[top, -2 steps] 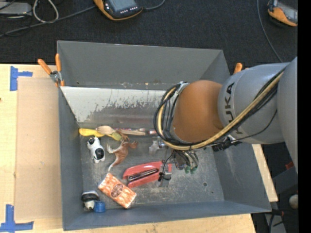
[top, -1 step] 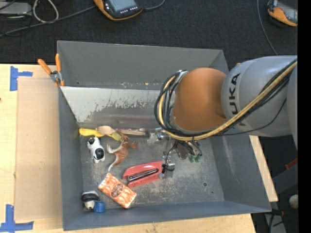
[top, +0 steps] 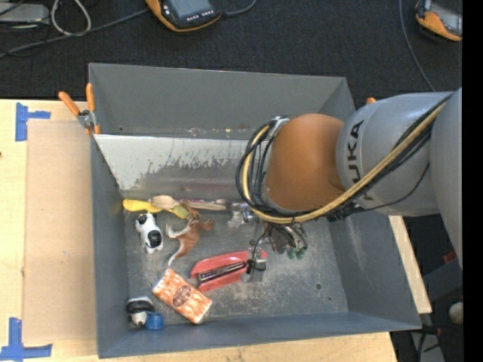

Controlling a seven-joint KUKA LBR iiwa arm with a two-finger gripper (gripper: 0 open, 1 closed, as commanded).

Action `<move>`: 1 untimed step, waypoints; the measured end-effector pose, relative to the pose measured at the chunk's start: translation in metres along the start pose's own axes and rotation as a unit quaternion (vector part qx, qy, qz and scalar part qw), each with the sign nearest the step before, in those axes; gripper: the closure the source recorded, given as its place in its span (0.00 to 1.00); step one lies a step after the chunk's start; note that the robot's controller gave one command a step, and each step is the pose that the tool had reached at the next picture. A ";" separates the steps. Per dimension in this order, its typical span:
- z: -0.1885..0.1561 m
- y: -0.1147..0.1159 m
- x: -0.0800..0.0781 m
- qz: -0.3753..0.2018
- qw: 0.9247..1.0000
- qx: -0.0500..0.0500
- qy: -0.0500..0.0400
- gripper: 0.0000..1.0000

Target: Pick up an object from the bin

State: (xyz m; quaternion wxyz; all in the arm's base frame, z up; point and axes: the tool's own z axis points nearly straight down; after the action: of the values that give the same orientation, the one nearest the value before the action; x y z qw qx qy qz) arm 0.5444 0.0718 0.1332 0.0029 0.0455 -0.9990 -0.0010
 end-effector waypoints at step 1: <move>0.050 0.003 -0.004 -0.174 0.985 0.001 -0.003 0.00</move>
Offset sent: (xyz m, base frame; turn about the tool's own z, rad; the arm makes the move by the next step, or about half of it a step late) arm -0.0071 -0.0050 -0.0632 -0.0249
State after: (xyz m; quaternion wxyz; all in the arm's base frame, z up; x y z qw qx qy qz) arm 0.5480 0.0750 0.0828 -0.0007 0.2185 -0.9758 -0.0006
